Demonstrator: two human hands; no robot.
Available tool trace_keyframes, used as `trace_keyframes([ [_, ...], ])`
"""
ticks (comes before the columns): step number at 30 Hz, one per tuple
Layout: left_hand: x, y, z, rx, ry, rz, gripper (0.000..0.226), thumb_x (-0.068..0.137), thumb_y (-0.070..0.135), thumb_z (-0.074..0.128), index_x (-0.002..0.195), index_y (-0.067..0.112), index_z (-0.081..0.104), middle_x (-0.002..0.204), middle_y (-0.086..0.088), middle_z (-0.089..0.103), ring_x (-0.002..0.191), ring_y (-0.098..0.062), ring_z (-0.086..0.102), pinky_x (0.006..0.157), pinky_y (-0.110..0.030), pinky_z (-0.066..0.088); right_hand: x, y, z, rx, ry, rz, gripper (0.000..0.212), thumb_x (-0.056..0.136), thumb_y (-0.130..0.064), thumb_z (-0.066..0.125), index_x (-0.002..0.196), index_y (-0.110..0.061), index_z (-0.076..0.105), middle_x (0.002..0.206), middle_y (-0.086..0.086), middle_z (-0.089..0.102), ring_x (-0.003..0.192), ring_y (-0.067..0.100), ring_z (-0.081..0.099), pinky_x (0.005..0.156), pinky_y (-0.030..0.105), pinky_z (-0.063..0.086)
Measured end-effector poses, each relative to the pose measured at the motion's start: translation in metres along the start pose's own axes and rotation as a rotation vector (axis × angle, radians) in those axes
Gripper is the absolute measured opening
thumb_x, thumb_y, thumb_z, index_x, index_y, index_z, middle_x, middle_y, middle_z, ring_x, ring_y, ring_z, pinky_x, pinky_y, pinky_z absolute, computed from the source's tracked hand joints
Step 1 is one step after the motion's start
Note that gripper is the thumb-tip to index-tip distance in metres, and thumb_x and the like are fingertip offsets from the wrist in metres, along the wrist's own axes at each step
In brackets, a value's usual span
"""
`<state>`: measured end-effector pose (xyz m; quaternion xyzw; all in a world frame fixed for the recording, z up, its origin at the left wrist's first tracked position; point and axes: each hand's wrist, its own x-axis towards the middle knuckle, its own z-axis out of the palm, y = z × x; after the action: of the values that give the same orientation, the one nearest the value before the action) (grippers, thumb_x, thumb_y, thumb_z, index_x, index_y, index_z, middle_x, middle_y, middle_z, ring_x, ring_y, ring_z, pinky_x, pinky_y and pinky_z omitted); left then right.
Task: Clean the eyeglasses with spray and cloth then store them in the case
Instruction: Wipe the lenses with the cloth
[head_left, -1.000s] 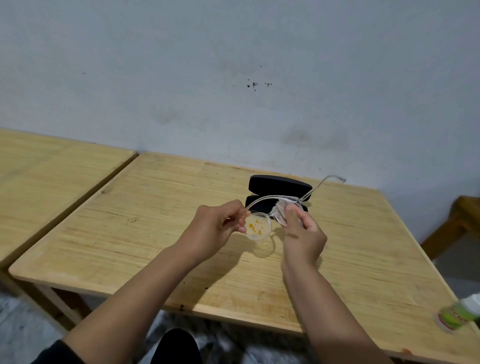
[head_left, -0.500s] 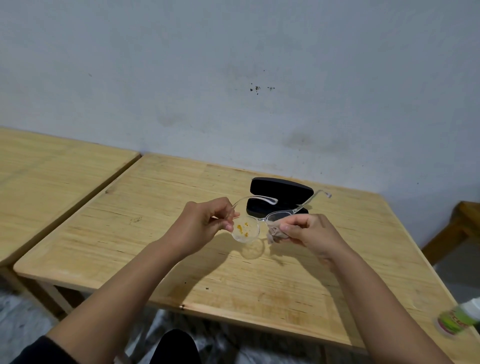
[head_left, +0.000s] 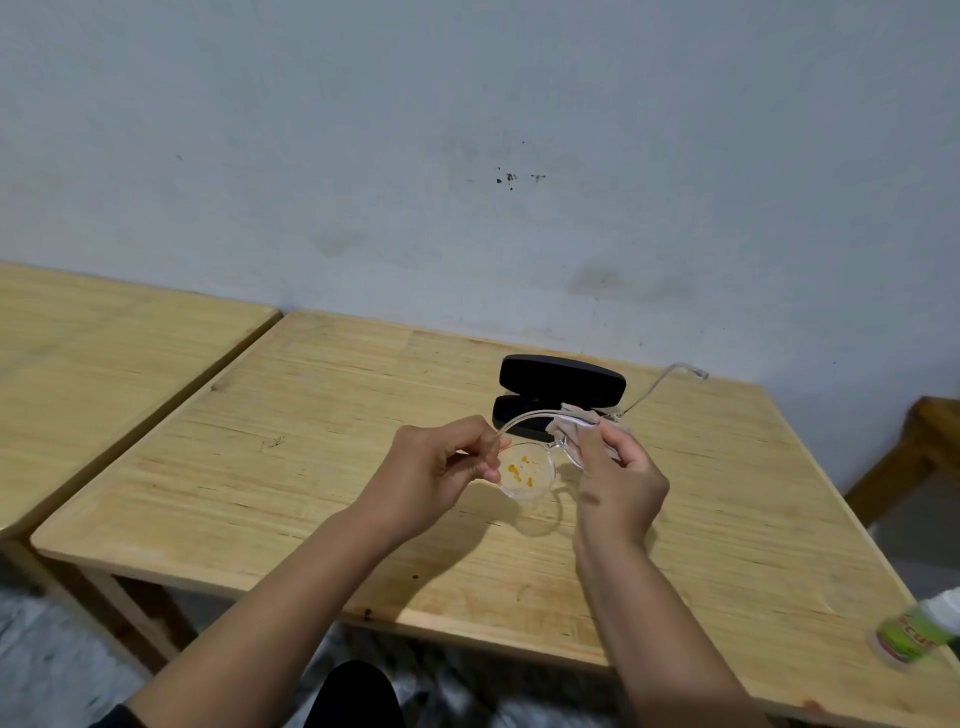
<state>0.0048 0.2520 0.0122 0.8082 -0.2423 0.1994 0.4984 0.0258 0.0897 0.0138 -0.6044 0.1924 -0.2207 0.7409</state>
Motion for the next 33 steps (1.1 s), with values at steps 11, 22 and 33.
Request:
trace_keyframes([
  [11,0.004,-0.014,-0.016,0.062,-0.013,-0.019,0.025,0.079,-0.004,0.067,0.072,0.017,0.055,0.074,-0.006,0.070,0.098,0.005,0.064,0.072,-0.012,0.052,0.023,-0.022,-0.023,-0.392,-0.628,-0.041,0.010,0.082,-0.006,0.066,0.078,-0.012,0.074,0.052,-0.011,0.067,0.049,-0.004,0.059,0.050,0.010,0.046],
  [22,0.005,-0.015,-0.033,0.094,-0.042,-0.104,0.029,0.079,-0.005,0.066,0.068,0.020,0.057,0.078,0.004,0.070,0.098,0.005,0.064,0.076,-0.016,0.054,0.044,-0.034,-0.031,-0.568,-0.975,-0.022,0.020,0.082,-0.005,0.067,0.071,-0.020,0.074,0.075,-0.004,0.072,0.070,0.006,0.065,0.065,0.019,0.052],
  [33,0.006,-0.015,-0.024,0.070,0.201,-0.245,0.026,0.078,-0.005,0.066,0.067,0.017,0.057,0.071,0.020,0.070,0.092,0.009,0.064,0.076,-0.008,0.049,-0.007,-0.007,-0.027,0.171,-0.425,0.505,0.013,0.083,-0.003,0.060,0.094,0.001,0.066,0.091,0.015,0.074,0.087,0.024,0.071,0.078,0.030,0.059],
])
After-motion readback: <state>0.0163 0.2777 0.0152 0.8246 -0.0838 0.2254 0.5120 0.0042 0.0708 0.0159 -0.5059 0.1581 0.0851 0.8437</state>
